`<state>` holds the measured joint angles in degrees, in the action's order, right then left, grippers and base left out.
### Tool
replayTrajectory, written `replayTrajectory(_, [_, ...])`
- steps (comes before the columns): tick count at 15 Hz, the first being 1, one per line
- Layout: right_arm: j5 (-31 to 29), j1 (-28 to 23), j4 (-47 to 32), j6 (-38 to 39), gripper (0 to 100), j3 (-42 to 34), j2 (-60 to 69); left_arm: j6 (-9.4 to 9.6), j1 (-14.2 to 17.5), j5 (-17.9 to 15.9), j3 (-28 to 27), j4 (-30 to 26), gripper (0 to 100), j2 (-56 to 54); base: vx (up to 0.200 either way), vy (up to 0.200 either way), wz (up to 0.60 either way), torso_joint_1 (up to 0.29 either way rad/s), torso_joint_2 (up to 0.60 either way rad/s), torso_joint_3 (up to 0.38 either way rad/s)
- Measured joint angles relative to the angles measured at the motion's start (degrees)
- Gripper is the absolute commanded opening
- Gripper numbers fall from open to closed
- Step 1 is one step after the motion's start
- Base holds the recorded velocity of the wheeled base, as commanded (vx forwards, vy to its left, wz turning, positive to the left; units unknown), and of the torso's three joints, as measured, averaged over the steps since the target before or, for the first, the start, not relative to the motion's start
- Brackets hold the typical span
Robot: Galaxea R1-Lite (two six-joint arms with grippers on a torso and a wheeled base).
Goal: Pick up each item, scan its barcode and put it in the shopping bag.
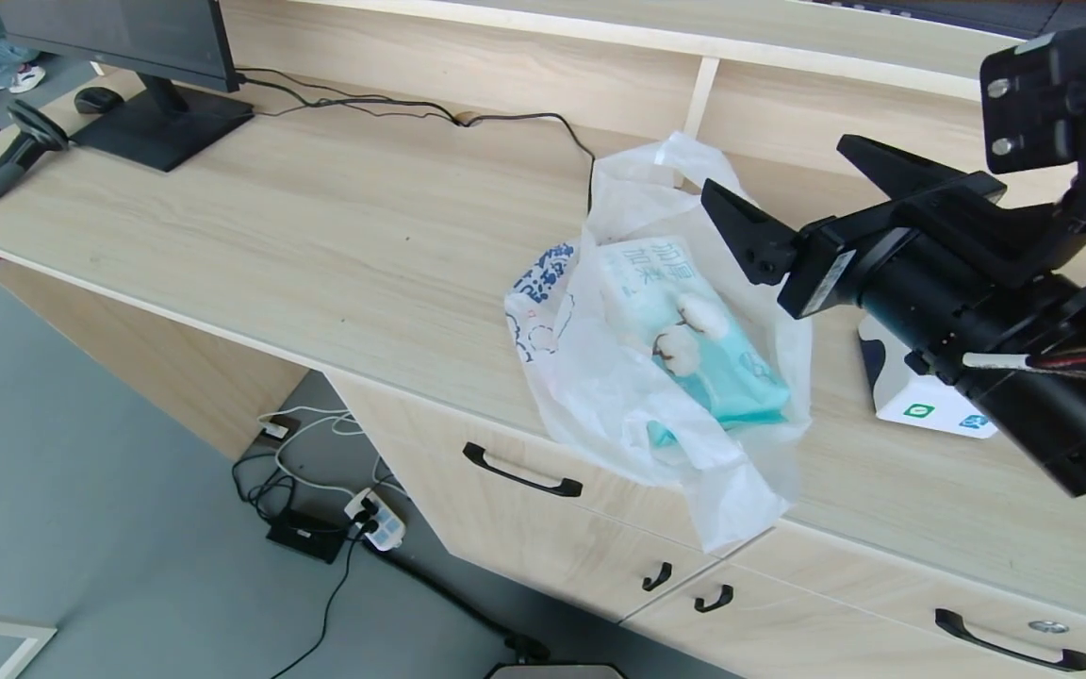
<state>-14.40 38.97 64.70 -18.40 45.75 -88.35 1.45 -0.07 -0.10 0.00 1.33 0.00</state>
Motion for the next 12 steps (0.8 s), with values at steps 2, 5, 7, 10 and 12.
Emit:
replayTrajectory(2, [0.50, -0.22, -0.16, -0.82, 100, 0.33, 0.37, 0.00, -0.04, 0.00, 0.00, -0.02, 100, 0.00, 0.000, 0.000, 0.00, 0.000, 0.00, 0.000])
replayTrajectory(5, [2.74, -0.37, 0.00, 0.63, 100, 0.52, 0.12, -0.01, 0.02, 0.02, 0.00, -0.13, 100, 0.00, 0.000, 0.000, -0.60, 0.001, 0.00, 0.004])
replayTrajectory(7, [4.14, -0.55, 0.23, 1.11, 100, 0.94, -0.68, -0.04, 0.02, 0.00, 0.00, -0.11, 100, 0.00, 0.000, 0.000, -0.60, 0.000, 0.00, 0.007])
replayTrajectory(10, [4.13, -0.48, 0.09, 2.28, 100, 1.24, -1.67, -0.12, -0.09, 0.00, 0.00, -0.13, 100, 0.00, 0.000, 0.000, -0.60, 0.005, 0.00, 0.002])
replayTrajectory(12, [3.29, -0.52, 0.12, 4.41, 100, 0.94, -1.79, -0.12, -0.04, 0.00, 0.00, -0.13, 100, 0.00, 0.000, 0.000, -0.30, -0.004, 0.00, 0.001])
